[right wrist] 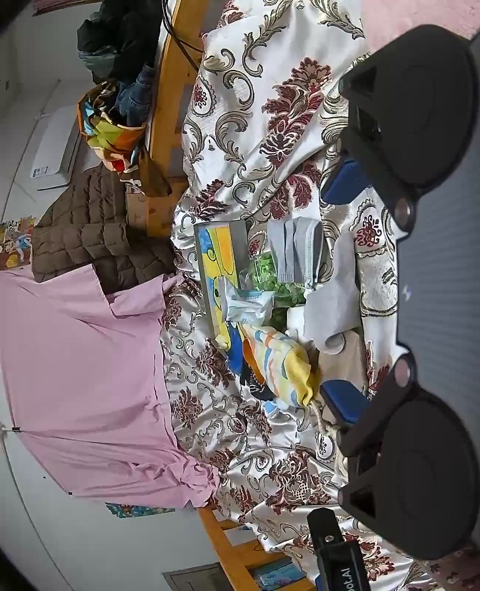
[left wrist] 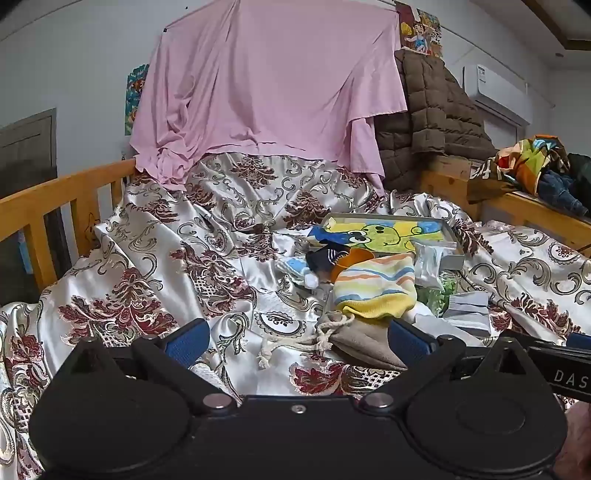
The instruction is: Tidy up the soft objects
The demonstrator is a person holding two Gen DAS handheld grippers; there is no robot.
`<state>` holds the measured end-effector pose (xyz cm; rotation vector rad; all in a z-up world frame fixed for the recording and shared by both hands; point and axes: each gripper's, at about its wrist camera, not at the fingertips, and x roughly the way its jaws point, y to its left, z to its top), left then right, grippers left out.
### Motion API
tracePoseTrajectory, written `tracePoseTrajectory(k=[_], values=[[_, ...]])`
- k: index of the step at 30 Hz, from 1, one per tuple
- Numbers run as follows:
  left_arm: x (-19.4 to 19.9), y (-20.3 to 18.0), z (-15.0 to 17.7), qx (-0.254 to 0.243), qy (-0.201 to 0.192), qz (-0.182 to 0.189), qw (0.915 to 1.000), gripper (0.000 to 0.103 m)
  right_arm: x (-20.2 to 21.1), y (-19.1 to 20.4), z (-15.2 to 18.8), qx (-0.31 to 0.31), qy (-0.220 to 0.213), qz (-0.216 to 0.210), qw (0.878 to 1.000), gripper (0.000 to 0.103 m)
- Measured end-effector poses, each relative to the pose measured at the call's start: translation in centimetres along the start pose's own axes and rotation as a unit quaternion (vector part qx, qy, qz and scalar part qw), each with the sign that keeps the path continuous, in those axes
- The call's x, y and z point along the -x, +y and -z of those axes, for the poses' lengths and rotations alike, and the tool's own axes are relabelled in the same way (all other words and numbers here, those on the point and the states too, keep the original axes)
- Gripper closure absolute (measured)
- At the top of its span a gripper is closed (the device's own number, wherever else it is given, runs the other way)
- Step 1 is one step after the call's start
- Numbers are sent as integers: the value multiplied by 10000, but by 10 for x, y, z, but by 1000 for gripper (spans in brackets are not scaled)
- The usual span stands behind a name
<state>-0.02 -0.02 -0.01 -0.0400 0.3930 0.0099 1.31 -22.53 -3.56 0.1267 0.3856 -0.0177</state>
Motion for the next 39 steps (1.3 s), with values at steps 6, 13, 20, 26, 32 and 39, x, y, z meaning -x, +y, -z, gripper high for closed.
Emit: tracePoseTrajectory(k=[6,13,20,26,32,39], values=[[-1,0,0,-3,37,16,10000,1,0,0,0,0,28,-15,10000,0],[-1,6,5,11,52,24,10000,1,-1,0,1,4,39,-19,10000,0],[-1,4,4,-1,53,21,10000,1,-1,1,0,18,55,-17,10000,0],[0,4,4,0,51,19,10000,1,-1,1,0,19,60,-15,10000,0],[0,5,4,3,53,16,10000,1,-1,1,0,19,63,-18,10000,0],[0,4,4,2,49,16,10000,1,-1,1,-1,20,70,-17,10000,0]])
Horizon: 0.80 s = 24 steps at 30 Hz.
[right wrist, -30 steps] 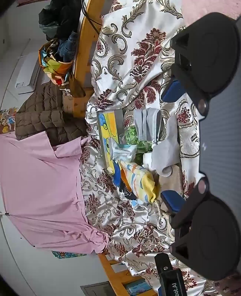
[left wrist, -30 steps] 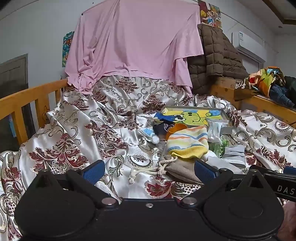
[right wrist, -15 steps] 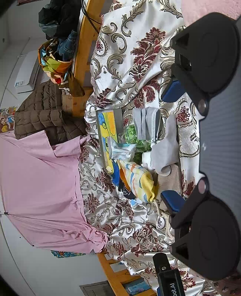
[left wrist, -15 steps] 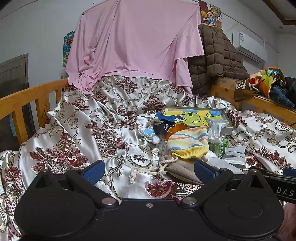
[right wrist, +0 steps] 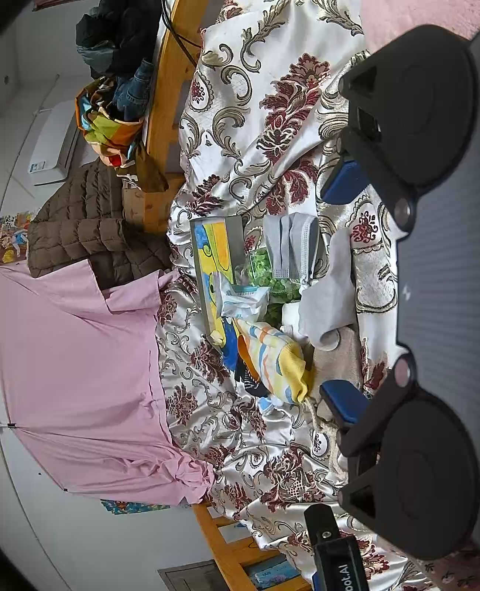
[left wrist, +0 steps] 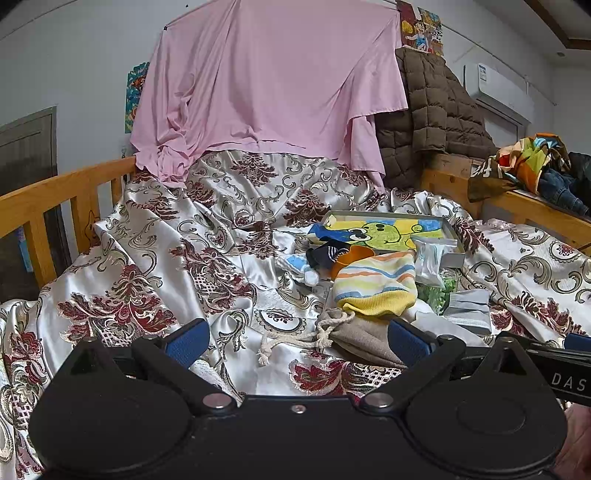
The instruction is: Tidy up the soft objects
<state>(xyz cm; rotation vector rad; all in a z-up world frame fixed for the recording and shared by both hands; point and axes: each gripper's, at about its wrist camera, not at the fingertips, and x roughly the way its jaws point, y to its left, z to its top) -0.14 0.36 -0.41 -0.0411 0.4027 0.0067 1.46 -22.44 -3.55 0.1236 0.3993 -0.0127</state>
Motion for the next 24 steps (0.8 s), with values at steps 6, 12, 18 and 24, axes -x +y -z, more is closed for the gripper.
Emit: tracePoseTrajectory(k=[6,12,18,24], values=[[-1,0,0,-7,8,-9,10000,1,0,0,0,-1,2,-3,10000,0],[-2,1,-1,5,7,-11,10000,1,-1,0,0,-3,8,-5,10000,0],[-2,0,-1,2,14,-6,10000,1,-1,0,1,-5,10,-5,10000,0],[-2,1,-1,-4,13,-8,10000,1,-1,0,1,-8,14,-7,10000,0]])
